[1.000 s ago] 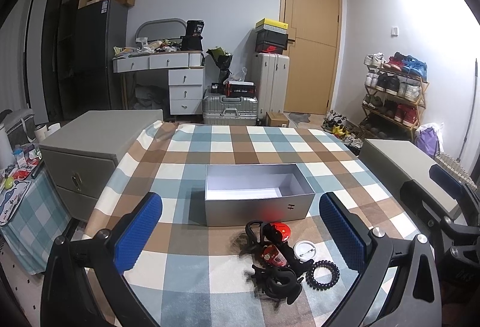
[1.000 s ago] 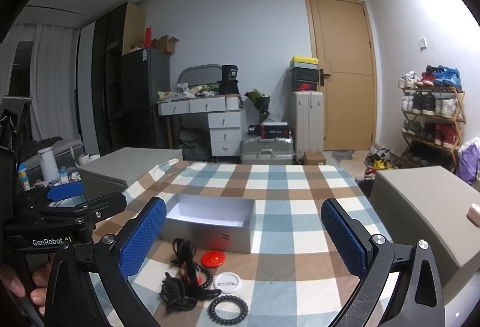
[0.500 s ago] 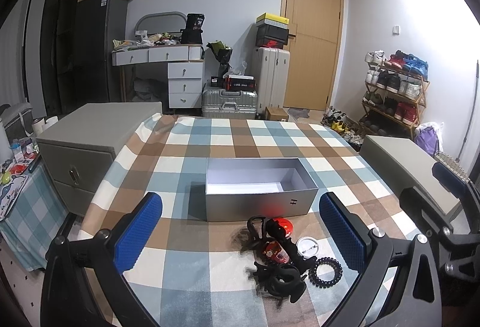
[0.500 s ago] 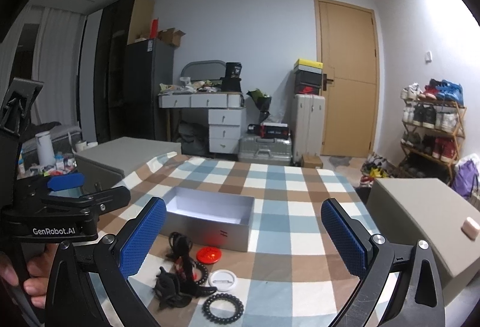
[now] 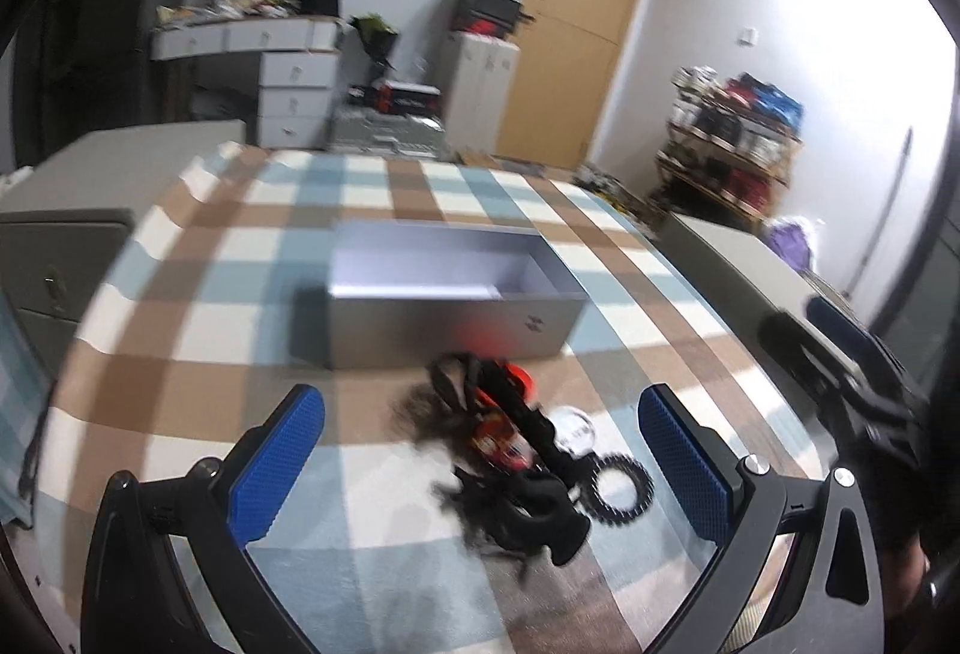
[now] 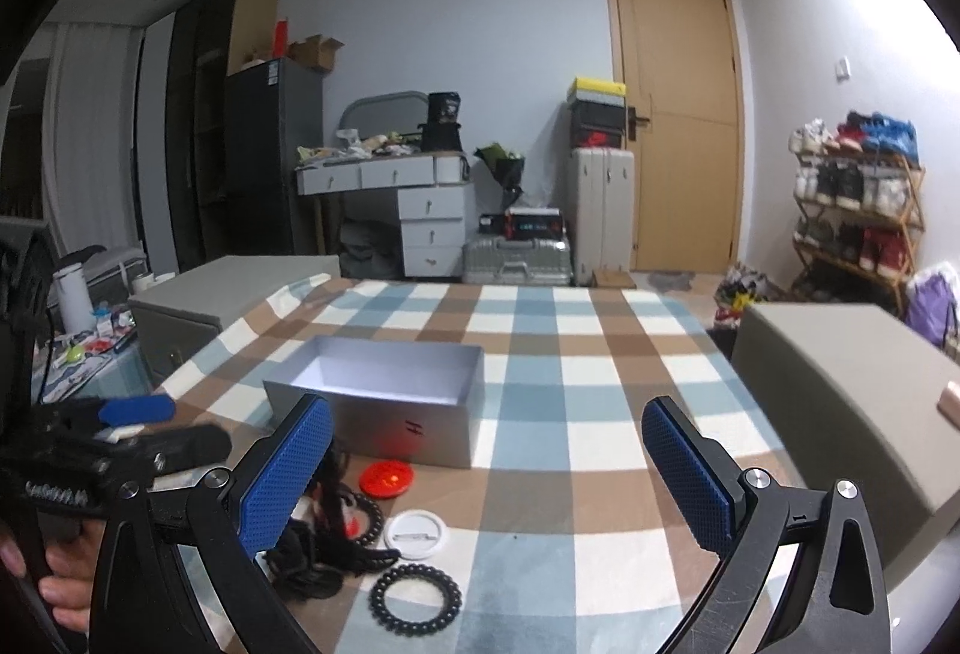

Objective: Organize jewelry
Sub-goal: 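Lower the left tool onto the black hair claw clip and close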

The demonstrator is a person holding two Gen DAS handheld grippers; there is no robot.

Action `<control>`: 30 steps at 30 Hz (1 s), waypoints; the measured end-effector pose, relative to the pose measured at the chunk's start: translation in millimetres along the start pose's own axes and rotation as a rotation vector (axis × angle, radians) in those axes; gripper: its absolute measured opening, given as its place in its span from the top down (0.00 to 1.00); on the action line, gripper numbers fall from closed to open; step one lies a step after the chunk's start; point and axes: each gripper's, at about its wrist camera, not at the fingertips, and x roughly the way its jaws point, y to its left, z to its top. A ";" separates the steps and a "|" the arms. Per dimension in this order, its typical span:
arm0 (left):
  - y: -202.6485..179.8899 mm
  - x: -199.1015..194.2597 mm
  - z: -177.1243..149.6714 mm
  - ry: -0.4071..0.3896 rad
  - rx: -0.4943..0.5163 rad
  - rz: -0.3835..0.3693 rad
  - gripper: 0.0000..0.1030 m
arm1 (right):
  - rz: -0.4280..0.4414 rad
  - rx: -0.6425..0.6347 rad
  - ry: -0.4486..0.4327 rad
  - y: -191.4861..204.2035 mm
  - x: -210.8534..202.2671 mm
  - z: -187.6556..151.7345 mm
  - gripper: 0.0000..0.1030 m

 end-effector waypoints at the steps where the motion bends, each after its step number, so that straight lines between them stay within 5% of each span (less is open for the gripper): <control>1: -2.0 2.0 -2.3 0.013 0.006 -0.024 0.01 | 0.000 0.002 0.006 -1.7 1.8 -0.9 0.00; 12: -11.3 18.3 -21.2 0.129 0.065 -0.115 0.03 | 0.031 0.049 0.089 -17.1 22.2 -17.9 0.00; 24: -22.6 31.0 -31.6 0.194 0.158 -0.130 0.32 | 0.058 0.091 0.140 -25.0 29.6 -25.9 0.00; 28: -22.8 39.3 -40.9 0.241 0.176 -0.099 0.59 | 0.060 0.093 0.142 -25.0 30.7 -25.7 0.00; 30: -20.5 38.9 -42.2 0.242 0.169 -0.093 0.60 | 0.058 0.094 0.145 -24.6 31.0 -25.7 0.00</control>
